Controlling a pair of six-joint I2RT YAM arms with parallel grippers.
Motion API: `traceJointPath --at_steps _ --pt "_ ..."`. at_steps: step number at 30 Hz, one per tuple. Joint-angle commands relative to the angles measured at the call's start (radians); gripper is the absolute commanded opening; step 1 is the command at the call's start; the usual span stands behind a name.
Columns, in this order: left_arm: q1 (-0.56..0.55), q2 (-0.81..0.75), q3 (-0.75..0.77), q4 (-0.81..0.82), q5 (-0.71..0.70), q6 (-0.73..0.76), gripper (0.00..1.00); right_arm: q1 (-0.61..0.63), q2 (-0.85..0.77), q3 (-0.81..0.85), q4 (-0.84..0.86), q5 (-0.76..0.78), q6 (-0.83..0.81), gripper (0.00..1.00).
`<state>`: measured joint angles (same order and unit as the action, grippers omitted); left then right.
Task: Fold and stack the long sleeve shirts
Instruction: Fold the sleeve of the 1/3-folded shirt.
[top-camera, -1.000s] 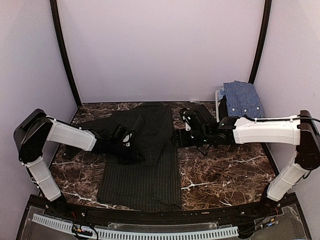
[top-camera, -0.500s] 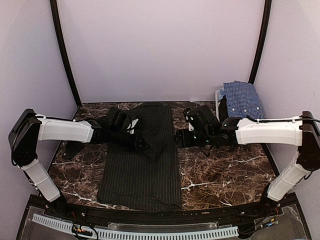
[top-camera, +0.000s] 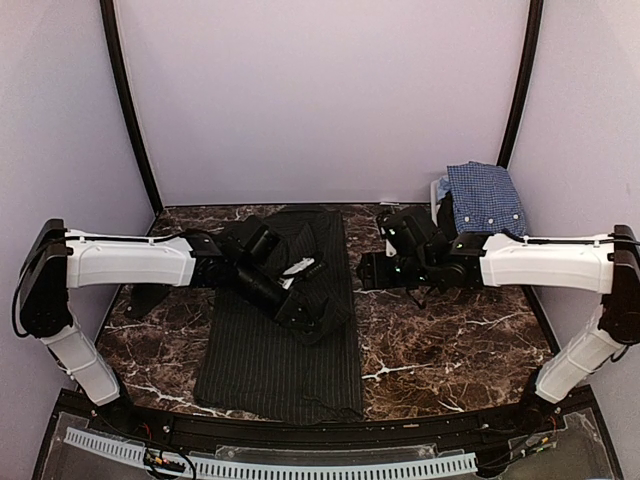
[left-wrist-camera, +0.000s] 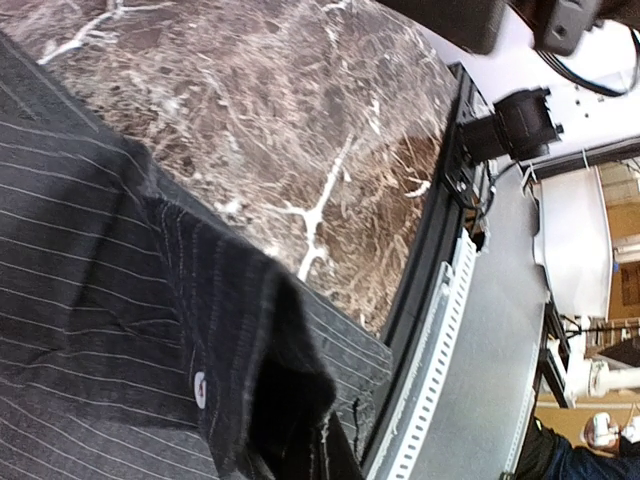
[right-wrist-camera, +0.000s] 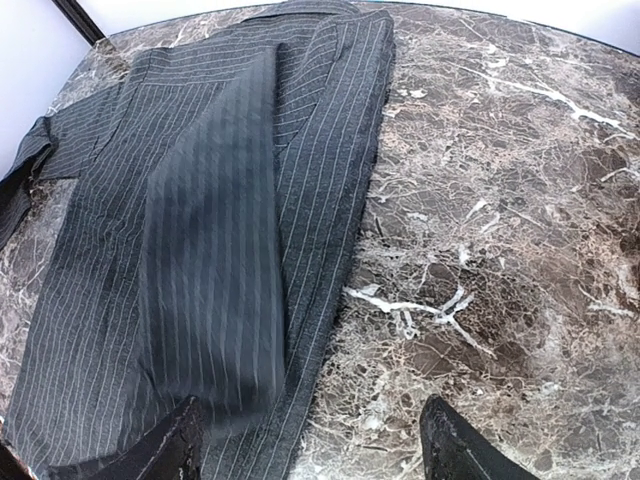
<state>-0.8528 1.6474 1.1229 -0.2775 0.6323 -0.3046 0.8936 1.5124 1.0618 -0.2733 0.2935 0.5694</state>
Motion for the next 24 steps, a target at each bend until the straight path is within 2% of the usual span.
traceJointPath --at_steps 1,12,24 --pt "-0.028 -0.036 0.049 -0.073 0.065 0.072 0.0 -0.007 -0.033 -0.015 -0.006 0.026 -0.002 0.71" --pt "-0.075 -0.001 0.099 -0.104 0.123 0.105 0.0 -0.008 -0.055 -0.035 -0.014 0.026 0.006 0.71" --pt "-0.095 0.049 0.12 -0.28 0.1 0.23 0.0 -0.008 -0.055 -0.052 -0.019 0.003 0.01 0.71"
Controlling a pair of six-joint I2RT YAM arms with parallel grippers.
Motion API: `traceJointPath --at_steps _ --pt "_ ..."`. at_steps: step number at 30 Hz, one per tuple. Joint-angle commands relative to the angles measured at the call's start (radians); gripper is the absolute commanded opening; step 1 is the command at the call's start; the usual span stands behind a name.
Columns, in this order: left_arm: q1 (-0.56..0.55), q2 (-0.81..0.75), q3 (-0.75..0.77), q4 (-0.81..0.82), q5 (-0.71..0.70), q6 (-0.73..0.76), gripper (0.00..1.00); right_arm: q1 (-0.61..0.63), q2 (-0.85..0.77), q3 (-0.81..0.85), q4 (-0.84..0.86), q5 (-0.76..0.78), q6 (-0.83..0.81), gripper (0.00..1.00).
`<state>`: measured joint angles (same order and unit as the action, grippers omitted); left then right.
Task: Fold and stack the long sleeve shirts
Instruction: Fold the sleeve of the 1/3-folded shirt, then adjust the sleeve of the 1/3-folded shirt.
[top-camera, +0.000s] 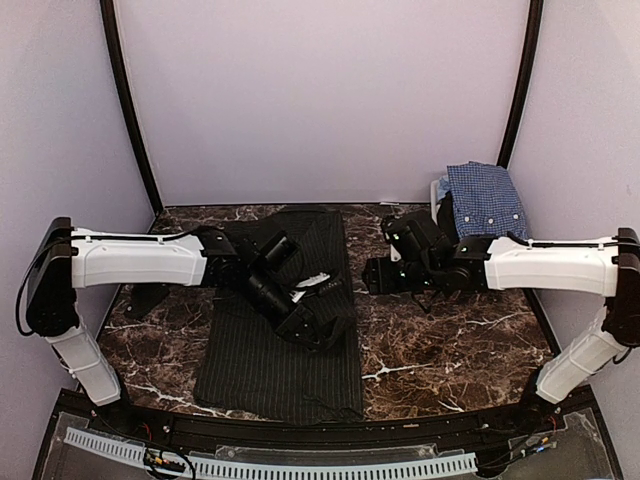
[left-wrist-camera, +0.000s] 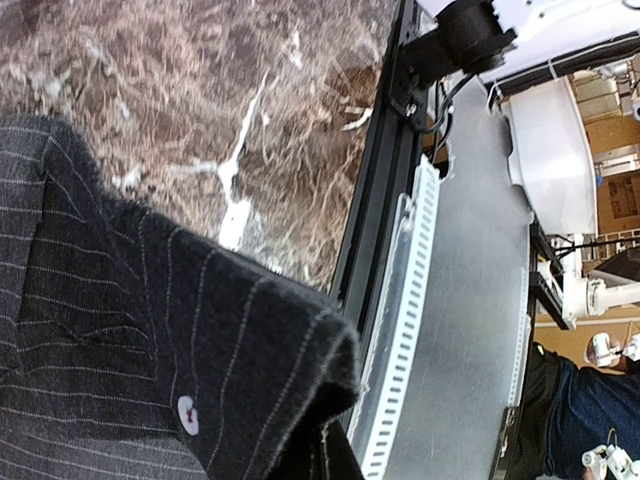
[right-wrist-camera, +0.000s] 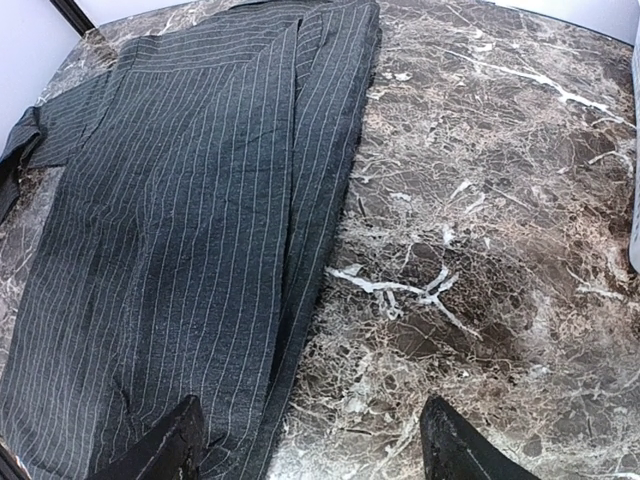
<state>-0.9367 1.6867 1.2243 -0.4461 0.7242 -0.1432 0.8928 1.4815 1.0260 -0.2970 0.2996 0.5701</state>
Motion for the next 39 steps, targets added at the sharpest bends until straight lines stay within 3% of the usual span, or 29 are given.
traceJointPath --at_steps 1,6,13,18,27,39 --pt "-0.013 0.01 0.014 -0.116 0.007 0.072 0.0 -0.008 -0.026 -0.018 0.004 -0.009 0.01 0.71" --pt "-0.026 0.035 -0.013 -0.109 0.012 0.074 0.06 -0.008 -0.025 -0.032 0.007 -0.038 0.011 0.71" --pt "-0.032 0.036 -0.031 -0.062 0.015 0.058 0.27 -0.006 -0.03 -0.082 0.015 -0.122 0.0 0.71" --pt "-0.015 0.011 -0.042 0.011 -0.125 -0.024 0.37 0.01 -0.033 -0.114 0.024 -0.208 -0.009 0.71" --pt "0.233 0.002 -0.141 0.152 -0.426 -0.38 0.38 0.131 0.002 -0.132 0.027 -0.294 0.025 0.67" --pt "0.378 0.086 -0.126 0.364 -0.474 -0.562 0.4 0.177 0.003 -0.201 0.064 -0.359 0.083 0.63"
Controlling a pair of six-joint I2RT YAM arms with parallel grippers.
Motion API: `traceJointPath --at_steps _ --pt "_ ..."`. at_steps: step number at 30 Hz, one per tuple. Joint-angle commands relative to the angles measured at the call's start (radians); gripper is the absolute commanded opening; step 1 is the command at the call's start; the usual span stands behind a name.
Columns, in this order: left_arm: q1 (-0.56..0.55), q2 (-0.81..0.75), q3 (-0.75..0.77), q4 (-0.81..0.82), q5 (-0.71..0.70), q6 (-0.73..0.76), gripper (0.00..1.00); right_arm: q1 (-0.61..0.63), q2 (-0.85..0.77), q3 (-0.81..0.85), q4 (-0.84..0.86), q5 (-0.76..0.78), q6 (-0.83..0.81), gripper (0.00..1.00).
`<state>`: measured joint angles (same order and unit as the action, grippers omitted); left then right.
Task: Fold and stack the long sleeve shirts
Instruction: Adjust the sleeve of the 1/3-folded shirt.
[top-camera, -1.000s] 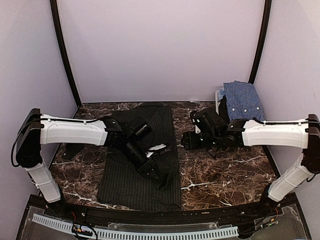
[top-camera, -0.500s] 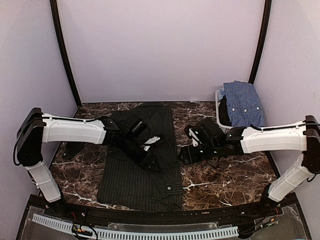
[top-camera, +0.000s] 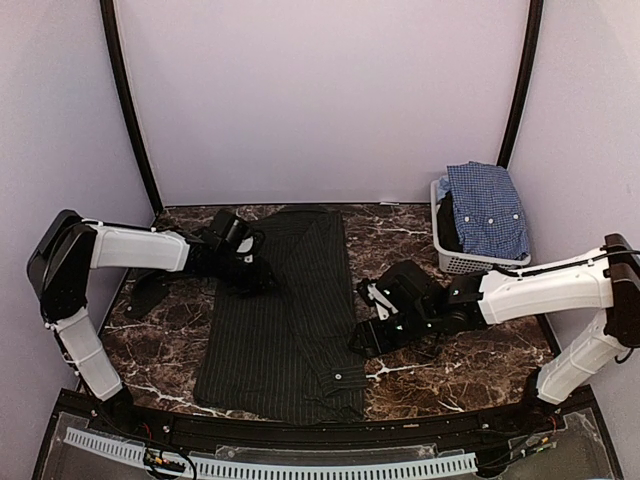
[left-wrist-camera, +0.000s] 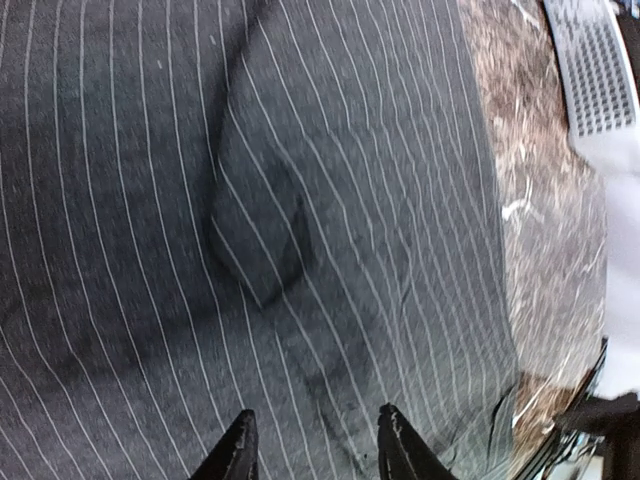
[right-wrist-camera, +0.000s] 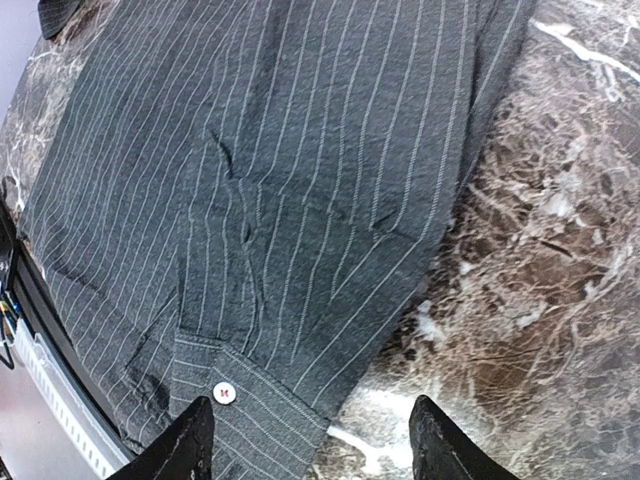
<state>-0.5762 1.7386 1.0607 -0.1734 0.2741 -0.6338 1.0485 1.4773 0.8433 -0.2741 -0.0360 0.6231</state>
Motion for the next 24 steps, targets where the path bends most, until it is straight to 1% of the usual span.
traceJointPath --at_steps 1,6,14,21,24 --pt "0.021 0.053 0.044 0.091 -0.036 -0.079 0.4 0.022 0.008 -0.023 0.042 -0.024 0.032 0.63" --pt "0.03 0.12 0.077 0.115 -0.07 -0.098 0.4 0.022 0.003 -0.025 0.038 -0.009 0.043 0.63" --pt "0.033 0.186 0.112 0.153 -0.039 -0.108 0.4 0.023 0.015 -0.02 0.038 -0.002 0.046 0.62" --pt "0.034 0.216 0.132 0.169 -0.032 -0.121 0.32 0.022 0.024 -0.01 0.038 0.001 0.044 0.62" --pt "0.033 0.224 0.138 0.167 -0.038 -0.124 0.25 0.022 0.028 -0.007 0.034 0.001 0.043 0.61"
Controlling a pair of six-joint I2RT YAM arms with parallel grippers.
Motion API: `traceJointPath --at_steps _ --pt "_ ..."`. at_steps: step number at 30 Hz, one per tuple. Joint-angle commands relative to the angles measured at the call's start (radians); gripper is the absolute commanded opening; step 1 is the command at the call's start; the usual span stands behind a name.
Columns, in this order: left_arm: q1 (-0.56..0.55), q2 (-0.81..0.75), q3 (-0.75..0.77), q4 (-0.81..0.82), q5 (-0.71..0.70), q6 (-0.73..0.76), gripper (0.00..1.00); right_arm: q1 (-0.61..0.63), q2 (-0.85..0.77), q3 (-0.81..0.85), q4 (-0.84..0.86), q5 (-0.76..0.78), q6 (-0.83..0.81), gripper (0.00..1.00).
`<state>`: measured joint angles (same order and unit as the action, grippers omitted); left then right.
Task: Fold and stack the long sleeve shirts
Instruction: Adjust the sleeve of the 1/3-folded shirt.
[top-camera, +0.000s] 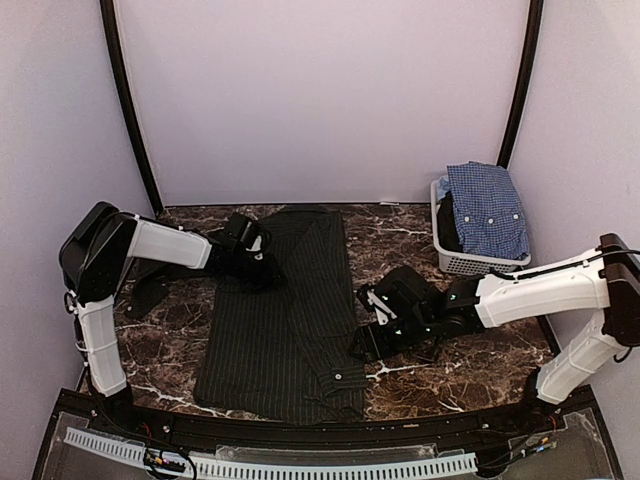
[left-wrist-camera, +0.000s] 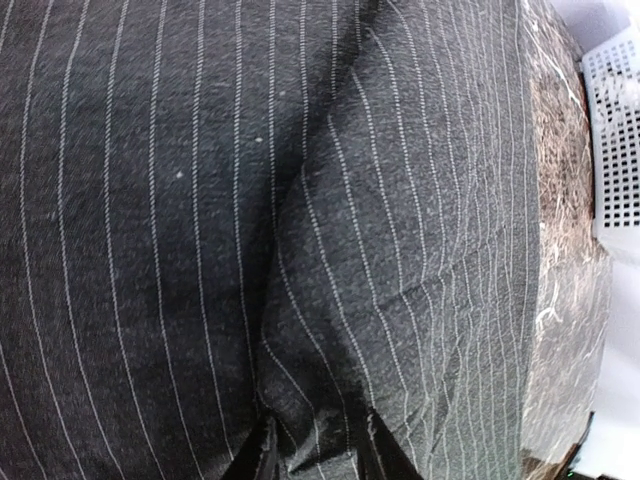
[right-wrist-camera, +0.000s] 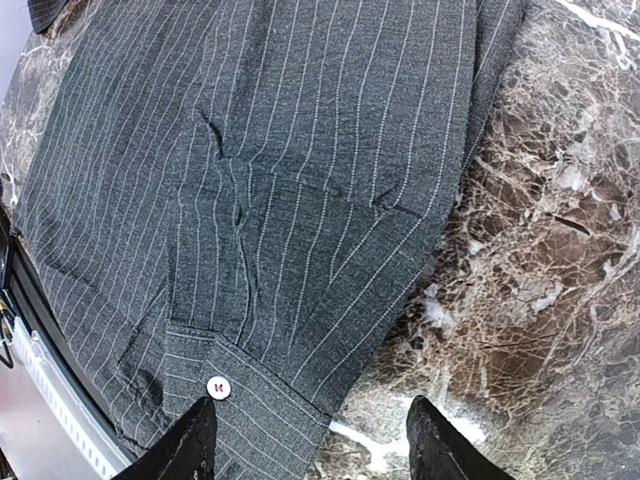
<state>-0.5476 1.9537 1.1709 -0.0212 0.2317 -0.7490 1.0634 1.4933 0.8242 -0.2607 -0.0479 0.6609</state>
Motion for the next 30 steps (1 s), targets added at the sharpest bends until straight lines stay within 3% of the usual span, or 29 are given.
traceJointPath --at_steps 1,6,10,30 --pt "0.005 0.006 0.029 0.012 0.004 -0.009 0.24 0.007 0.012 0.011 0.019 0.014 0.005 0.61" --pt "0.005 -0.013 0.033 -0.006 -0.004 -0.006 0.06 0.008 0.005 0.006 0.013 0.017 0.007 0.61" --pt "0.005 -0.044 0.03 -0.022 -0.011 -0.004 0.0 0.007 0.005 0.01 0.007 0.019 0.003 0.61" --pt "0.052 -0.097 0.024 -0.063 0.006 0.006 0.0 0.036 0.044 -0.027 0.057 -0.054 0.029 0.57"
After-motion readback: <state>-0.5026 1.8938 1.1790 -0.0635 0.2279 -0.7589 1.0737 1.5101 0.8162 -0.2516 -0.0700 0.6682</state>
